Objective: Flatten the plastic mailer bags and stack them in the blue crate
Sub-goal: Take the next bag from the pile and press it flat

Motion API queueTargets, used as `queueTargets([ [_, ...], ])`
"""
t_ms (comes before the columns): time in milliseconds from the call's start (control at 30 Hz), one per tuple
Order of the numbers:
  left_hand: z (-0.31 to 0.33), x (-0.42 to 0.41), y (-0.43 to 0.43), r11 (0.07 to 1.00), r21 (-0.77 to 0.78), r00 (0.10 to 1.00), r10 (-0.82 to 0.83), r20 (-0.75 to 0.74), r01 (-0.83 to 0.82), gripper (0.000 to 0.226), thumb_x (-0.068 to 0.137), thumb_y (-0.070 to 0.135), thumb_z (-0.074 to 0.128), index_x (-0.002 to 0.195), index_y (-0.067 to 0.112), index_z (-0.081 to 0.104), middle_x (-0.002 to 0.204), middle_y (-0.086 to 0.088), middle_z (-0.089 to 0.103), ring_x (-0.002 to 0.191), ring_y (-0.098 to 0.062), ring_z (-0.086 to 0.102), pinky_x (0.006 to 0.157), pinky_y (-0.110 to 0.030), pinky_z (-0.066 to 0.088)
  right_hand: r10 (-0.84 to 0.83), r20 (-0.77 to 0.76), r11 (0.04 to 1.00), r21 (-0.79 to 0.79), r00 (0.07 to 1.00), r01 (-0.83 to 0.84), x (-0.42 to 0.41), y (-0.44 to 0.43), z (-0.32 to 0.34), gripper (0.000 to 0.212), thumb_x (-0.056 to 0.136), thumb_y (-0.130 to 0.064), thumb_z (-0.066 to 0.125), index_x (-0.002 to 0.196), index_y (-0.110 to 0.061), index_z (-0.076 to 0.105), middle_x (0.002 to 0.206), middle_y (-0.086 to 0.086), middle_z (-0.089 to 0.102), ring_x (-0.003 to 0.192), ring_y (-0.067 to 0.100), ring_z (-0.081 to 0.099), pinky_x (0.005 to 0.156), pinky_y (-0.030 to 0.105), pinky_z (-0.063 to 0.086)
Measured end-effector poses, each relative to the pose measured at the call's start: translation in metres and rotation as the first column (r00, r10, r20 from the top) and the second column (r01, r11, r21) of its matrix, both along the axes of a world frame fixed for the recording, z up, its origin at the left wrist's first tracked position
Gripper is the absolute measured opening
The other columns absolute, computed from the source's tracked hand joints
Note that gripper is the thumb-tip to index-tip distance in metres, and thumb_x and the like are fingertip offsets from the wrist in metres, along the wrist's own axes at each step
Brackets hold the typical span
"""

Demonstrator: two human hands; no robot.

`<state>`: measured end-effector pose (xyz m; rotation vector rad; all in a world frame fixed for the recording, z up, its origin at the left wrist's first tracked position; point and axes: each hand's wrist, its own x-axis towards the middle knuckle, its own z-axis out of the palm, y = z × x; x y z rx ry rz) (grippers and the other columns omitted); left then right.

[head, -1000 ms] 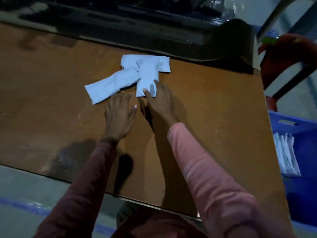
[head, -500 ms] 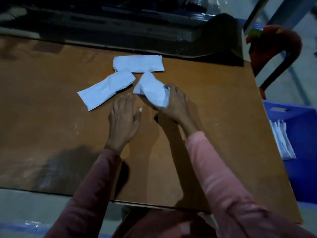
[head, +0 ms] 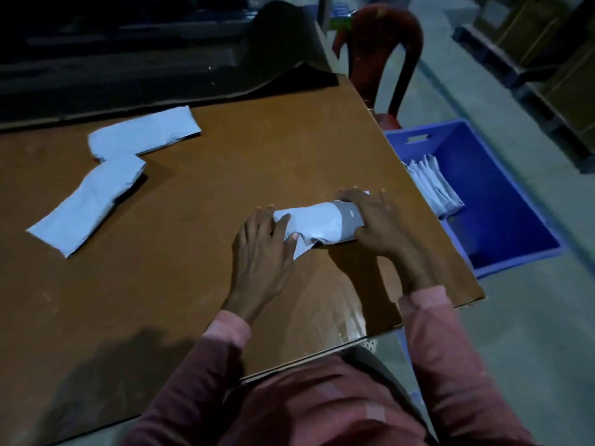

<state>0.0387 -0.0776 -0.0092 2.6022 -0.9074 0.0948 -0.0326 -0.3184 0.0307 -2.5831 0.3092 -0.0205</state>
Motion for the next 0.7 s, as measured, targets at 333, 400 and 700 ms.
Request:
queueTargets([
  [333, -0.012, 0.002, -0.040, 0.979, 0.110, 0.985, -0.163, -0.063, 0.169, 0.063, 0.100, 0.031, 0.023, 0.162, 0.021, 0.030, 0.167, -0.009, 0.032, 0.154, -0.036, 0.027, 0.123, -0.055, 0.025, -0.092, 0.140, 0.982, -0.148, 0.986, 0.113, 0.011, 0.023, -0.030, 0.048, 0.107, -0.040, 0.044, 0.151, -0.021, 0.047, 0.160, 0.002, 0.042, 0.151, 0.021, 0.033, 0.125, 0.046, 0.013],
  [400, -0.014, 0.013, -0.031, 0.968, 0.153, 0.979, -0.195, -0.051, 0.201, 0.071, 0.093, 0.028, 0.025, 0.164, 0.024, 0.026, 0.170, -0.008, 0.026, 0.157, -0.035, 0.020, 0.127, -0.054, 0.015, -0.136, 0.095, 0.973, -0.174, 0.986, 0.151, 0.008, 0.025, -0.041, 0.053, 0.108, -0.043, 0.035, 0.152, -0.016, 0.047, 0.161, 0.005, 0.041, 0.152, 0.023, 0.030, 0.125, 0.048, 0.011],
  [700, -0.019, -0.013, -0.056, 0.990, 0.015, 0.989, -0.141, -0.033, 0.141, 0.058, 0.111, 0.038, 0.024, 0.165, 0.018, 0.019, 0.173, -0.007, 0.015, 0.161, -0.031, 0.006, 0.128, -0.054, 0.014, -0.172, 0.211, 0.961, -0.178, 0.962, 0.211, -0.013, 0.037, -0.049, 0.051, 0.111, -0.035, 0.032, 0.158, -0.017, 0.036, 0.168, 0.003, 0.027, 0.158, 0.021, 0.013, 0.128, 0.046, 0.005],
])
